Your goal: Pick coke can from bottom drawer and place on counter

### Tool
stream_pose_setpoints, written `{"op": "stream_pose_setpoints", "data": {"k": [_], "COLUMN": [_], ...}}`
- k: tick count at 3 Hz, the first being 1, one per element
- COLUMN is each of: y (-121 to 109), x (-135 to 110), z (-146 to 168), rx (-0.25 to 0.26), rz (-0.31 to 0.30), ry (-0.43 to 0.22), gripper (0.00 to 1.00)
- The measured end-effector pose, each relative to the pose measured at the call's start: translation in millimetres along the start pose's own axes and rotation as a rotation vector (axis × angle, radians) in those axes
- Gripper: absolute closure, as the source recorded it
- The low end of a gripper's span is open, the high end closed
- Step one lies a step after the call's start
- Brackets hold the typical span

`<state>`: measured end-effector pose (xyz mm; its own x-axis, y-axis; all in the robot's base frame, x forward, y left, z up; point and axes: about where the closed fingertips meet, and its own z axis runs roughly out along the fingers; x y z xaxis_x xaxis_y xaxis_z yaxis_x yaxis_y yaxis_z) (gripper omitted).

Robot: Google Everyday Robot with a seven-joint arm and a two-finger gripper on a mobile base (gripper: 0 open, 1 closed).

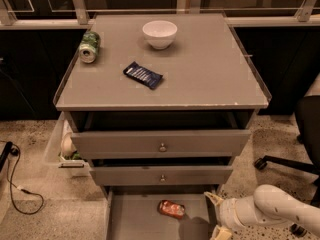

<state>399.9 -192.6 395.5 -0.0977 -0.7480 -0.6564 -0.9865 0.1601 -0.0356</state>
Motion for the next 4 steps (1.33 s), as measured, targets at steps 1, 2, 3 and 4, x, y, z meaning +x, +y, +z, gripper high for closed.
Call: {"op": "stream_pose_setpoints", "data": {"k": [1, 2, 3, 4], "y": [0, -9, -58, -58], "x": [0, 10, 47, 47], "z": [0, 25, 105, 105], "rx": [0.0, 0.025, 0.112, 0.112], "rz": [0.0, -0.015, -0.007, -0.007], "ry": [0.0, -0.006, -0.067, -0.067], "gripper": [0.0, 0.0, 0.0, 0.0]}}
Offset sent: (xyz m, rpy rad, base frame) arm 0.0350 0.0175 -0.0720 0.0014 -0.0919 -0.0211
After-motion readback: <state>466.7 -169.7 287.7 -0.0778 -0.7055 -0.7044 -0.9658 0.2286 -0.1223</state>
